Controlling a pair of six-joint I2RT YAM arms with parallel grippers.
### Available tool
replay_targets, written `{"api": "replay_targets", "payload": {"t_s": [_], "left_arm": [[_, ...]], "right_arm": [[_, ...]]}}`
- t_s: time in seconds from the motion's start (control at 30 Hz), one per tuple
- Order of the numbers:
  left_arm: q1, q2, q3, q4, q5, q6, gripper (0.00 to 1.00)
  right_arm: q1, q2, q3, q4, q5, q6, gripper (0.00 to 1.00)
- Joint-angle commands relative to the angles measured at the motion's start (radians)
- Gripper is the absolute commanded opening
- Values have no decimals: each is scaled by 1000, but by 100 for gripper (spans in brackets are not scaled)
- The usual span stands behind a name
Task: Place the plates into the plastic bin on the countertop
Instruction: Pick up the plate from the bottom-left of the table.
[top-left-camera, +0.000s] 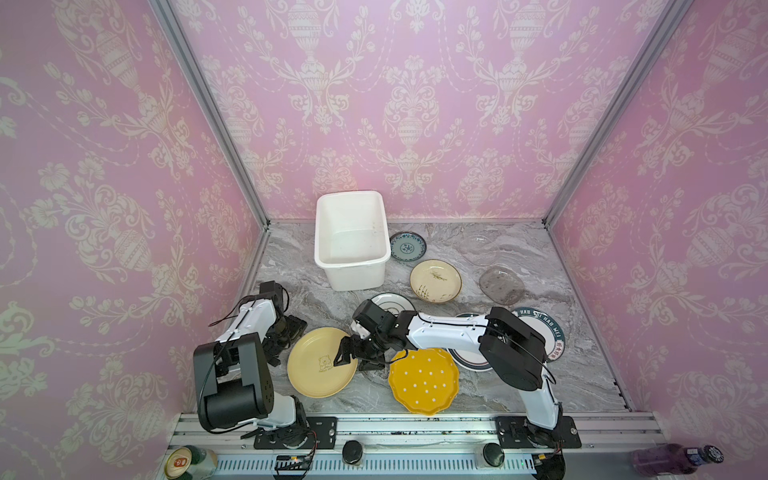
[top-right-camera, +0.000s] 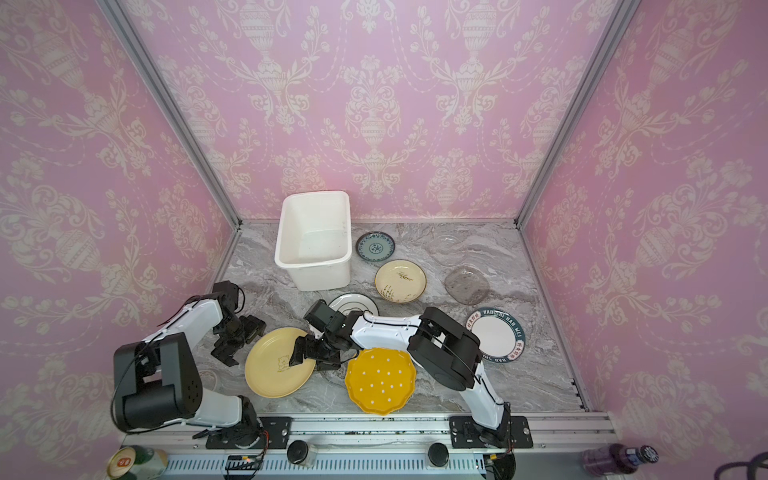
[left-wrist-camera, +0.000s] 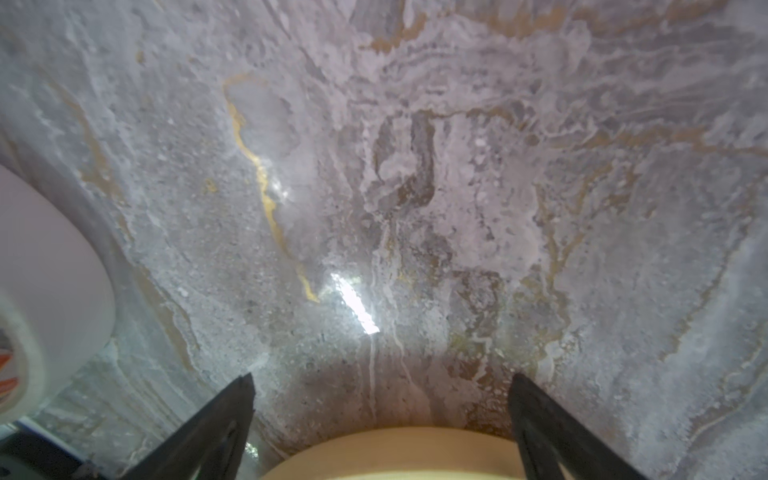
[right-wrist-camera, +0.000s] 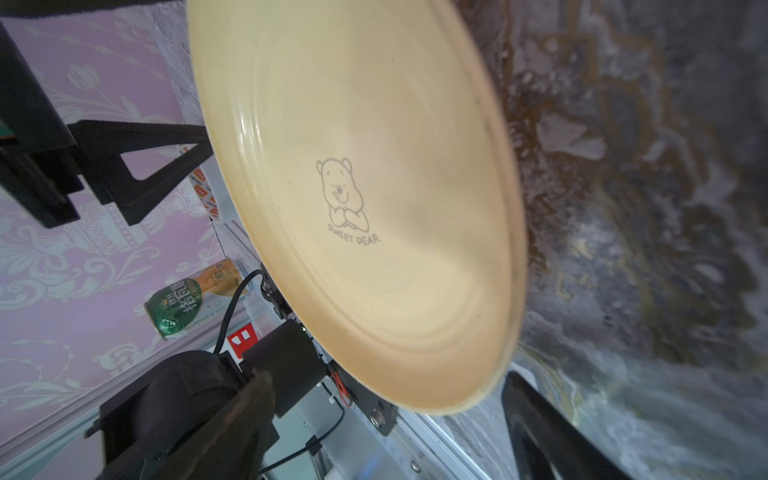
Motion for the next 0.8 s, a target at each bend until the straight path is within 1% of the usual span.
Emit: {"api": "replay_targets", "payload": {"t_s": [0.0,0.07,0.2,0.4,0.53,0.63,0.77], "left_arm": [[9,17,-18,25,59,-26,95],[9,19,-24,32,70,-31,94],[9,19,-31,35,77,-34,92],[10,29,-32,32,81,-23,90],[9,26,-35,30,83,-20,90],[9,23,-36,28,85,-20,90],[10,19,-29,22,95,-18,90]], "right_arm": [[-8,29,-10,48,-29,27,87],[-11,39,-14,81,-41,39,86],[-17,34,-37,173,-54,58,82],[-21,3,-53,297,-63,59,70],[-19,-35,-49,300,-29,28,68],[-20,-44,-24,252,-2,3,63],[-18,-40,12,197,29,-19,51]]}}
